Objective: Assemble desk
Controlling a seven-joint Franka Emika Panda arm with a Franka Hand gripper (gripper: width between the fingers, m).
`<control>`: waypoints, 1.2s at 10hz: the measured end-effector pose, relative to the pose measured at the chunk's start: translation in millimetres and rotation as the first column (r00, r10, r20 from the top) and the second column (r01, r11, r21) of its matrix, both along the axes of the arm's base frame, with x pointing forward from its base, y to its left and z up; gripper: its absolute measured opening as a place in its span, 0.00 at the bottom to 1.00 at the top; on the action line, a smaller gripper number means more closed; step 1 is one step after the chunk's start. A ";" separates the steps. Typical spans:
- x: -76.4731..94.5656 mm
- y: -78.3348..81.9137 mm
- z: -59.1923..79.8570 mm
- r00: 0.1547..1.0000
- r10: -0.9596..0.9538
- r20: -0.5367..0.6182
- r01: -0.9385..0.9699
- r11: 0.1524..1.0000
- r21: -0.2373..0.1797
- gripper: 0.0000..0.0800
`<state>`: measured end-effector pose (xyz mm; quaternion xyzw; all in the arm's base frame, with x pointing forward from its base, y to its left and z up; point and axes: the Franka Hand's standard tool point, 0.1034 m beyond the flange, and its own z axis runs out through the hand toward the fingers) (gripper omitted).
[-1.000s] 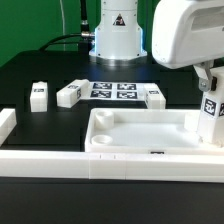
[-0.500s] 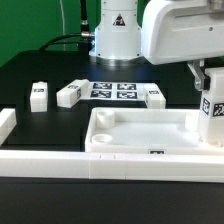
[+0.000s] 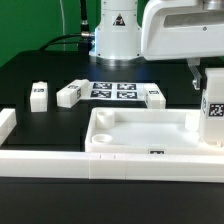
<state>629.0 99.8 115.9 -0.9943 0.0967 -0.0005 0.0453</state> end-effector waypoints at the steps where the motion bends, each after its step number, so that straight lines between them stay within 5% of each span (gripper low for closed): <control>1: 0.0 -0.2 -0.1 0.998 -0.057 -0.005 0.057 0.998 0.000 0.36; 6: -3.3 -2.2 -1.2 0.878 -0.478 -0.025 0.479 0.878 0.026 0.36; 11: -4.8 4.2 -2.5 0.586 -0.804 -0.102 0.809 0.587 0.025 0.36; 12: -5.0 5.0 -2.5 0.588 -0.803 -0.102 0.808 0.588 0.025 0.51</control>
Offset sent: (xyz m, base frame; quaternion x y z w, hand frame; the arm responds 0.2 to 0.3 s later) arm -0.0193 -0.0010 -0.0137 0.0101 -0.0034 0.2304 0.9730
